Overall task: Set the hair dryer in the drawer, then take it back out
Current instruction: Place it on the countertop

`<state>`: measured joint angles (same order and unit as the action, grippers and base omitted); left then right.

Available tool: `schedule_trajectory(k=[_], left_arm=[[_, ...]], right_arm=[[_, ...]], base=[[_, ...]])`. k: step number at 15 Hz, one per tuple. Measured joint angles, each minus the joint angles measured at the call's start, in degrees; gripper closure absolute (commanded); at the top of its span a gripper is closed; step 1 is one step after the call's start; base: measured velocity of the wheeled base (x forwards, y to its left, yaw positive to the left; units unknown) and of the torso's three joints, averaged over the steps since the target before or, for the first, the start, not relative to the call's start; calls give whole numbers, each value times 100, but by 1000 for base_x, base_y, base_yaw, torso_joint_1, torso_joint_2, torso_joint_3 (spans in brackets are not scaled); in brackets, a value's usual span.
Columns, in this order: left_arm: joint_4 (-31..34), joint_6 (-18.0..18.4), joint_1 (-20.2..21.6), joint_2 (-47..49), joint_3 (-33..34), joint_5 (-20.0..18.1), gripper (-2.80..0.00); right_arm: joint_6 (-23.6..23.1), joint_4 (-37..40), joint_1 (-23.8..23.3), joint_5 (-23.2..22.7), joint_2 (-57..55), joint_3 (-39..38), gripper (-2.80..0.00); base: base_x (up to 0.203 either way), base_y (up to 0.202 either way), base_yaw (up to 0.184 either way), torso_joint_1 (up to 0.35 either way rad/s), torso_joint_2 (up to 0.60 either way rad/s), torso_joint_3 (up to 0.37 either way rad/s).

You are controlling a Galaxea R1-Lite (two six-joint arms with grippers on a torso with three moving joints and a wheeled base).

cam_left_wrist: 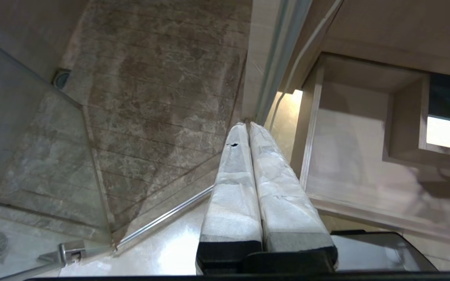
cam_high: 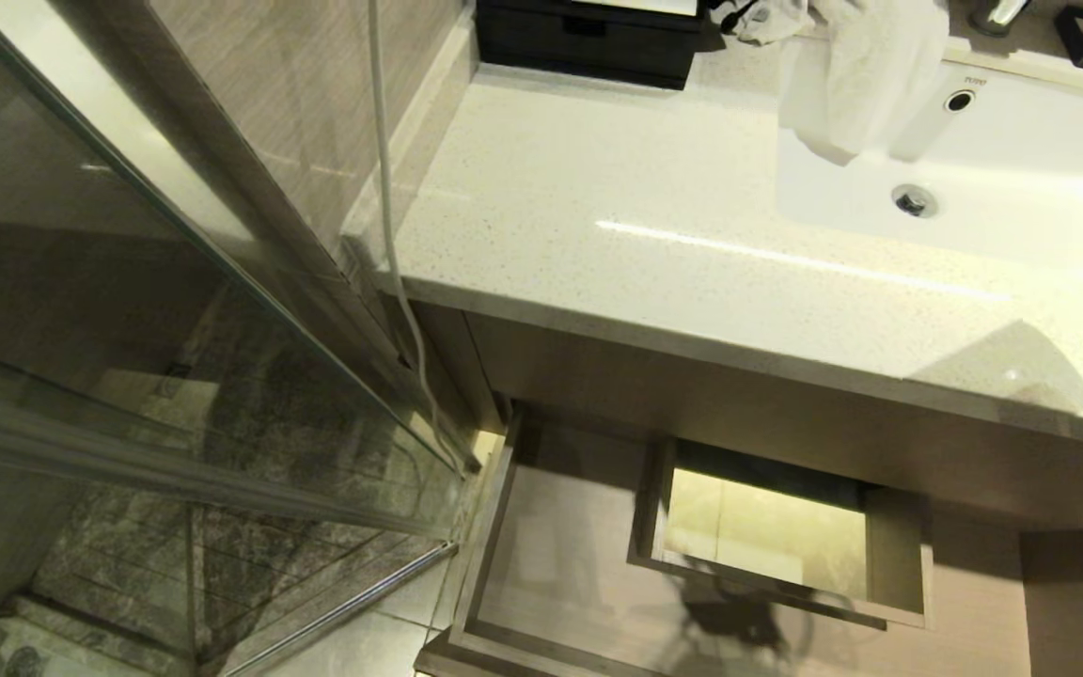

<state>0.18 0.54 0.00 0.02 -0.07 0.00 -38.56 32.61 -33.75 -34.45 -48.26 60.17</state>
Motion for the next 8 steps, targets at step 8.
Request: schedule_trajectory(k=[8], left_arm=[[0,-3,0,0,2,0,0]], right_arm=[[2,163,391,-22,-607,406,0]], base=[[0,0,0,0,0,0]])
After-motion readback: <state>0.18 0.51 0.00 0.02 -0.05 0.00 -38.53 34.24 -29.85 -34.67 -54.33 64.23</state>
